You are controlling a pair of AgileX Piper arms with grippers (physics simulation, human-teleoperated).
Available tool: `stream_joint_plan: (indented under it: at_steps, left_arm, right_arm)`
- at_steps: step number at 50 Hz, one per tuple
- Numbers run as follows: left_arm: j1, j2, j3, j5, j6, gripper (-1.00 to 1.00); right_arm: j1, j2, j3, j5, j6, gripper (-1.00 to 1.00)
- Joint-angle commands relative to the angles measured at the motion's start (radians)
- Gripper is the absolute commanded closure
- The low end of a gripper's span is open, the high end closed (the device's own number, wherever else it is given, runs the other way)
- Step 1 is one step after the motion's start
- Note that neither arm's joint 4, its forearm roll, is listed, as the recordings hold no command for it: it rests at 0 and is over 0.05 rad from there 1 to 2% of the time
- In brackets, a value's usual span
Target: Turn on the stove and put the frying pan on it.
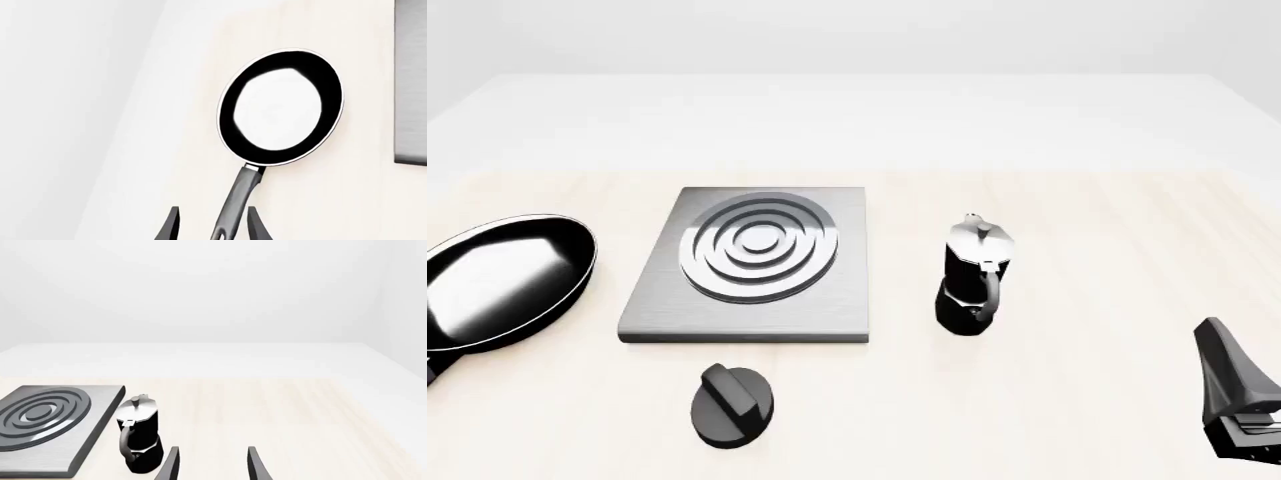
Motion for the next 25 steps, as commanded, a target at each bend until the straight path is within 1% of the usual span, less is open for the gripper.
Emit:
stream_joint_plan:
  at_steps: [1, 11, 20, 25]
  left_arm:
    - [0.014, 0.073, -0.006, -0.022, 0.013, -1.0]
    - [0.009, 0.107, -0.004, -0.027, 0.025, -1.0]
    - [0.014, 0.145, 0.024, -0.075, 0.034, -1.0]
    - [0.021, 0.178, 0.048, -0.121, 0.041, -1.0]
  right_arm:
    - [0.0, 0.0, 0.0, 0.0, 0.0, -1.0]
    - [0.0, 0.0, 0.0, 0.0, 0.0, -1.0]
    - [0.0, 0.0, 0.0, 0.0, 0.0, -1.0]
    - [0.0, 0.0, 0.0, 0.0, 0.0, -1.0]
